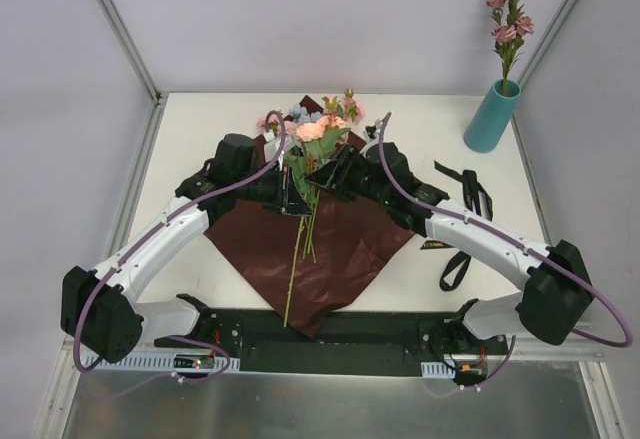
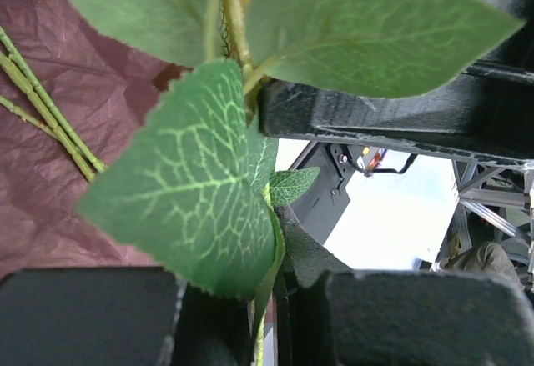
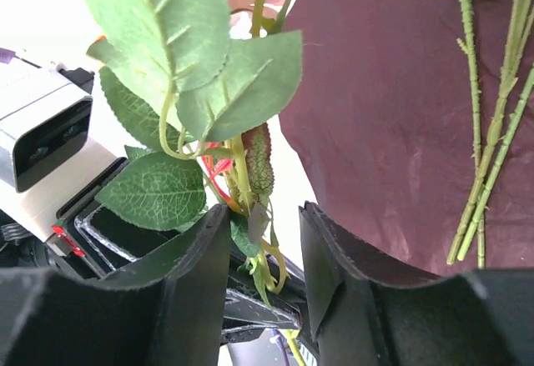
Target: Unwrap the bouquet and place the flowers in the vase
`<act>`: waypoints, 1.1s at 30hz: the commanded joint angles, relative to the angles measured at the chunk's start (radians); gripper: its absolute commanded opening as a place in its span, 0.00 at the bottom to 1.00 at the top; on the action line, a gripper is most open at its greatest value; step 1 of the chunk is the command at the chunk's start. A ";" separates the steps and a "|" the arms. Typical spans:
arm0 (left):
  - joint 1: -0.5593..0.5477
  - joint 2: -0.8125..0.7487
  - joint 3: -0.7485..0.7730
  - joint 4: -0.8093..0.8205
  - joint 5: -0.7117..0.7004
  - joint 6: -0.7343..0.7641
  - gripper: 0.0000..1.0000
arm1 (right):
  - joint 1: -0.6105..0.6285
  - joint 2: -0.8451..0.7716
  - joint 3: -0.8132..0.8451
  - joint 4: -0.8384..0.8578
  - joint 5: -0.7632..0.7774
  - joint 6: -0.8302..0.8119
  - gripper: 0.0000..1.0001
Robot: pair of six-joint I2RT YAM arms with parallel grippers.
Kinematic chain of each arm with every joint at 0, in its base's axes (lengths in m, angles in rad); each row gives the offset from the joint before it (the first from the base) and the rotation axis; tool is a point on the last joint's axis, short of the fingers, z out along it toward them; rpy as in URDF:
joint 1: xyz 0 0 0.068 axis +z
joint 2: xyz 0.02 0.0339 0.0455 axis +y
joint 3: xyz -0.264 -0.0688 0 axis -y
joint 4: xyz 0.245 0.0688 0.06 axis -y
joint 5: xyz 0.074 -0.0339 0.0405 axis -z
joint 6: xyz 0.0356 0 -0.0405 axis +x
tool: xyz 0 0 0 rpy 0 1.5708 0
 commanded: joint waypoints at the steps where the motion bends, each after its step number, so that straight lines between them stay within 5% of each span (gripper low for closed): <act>1: -0.004 -0.021 0.043 0.013 0.071 0.026 0.00 | 0.008 0.035 0.048 0.134 -0.060 0.021 0.42; 6: -0.004 -0.037 0.044 -0.001 0.057 0.030 0.00 | 0.011 0.028 0.017 0.232 -0.081 0.013 0.00; 9: -0.004 -0.034 0.066 -0.030 0.060 0.042 0.01 | 0.010 0.014 -0.006 0.295 -0.098 0.001 0.00; 16: -0.002 -0.072 0.061 -0.098 0.001 0.082 0.64 | 0.005 -0.024 -0.009 0.326 -0.057 -0.085 0.00; 22: -0.002 -0.107 0.073 -0.219 -0.044 0.173 0.98 | -0.038 -0.119 -0.026 0.325 0.109 -0.278 0.00; 33: -0.002 -0.199 0.047 -0.320 -0.263 0.265 0.99 | -0.231 -0.196 0.042 0.317 0.361 -0.805 0.00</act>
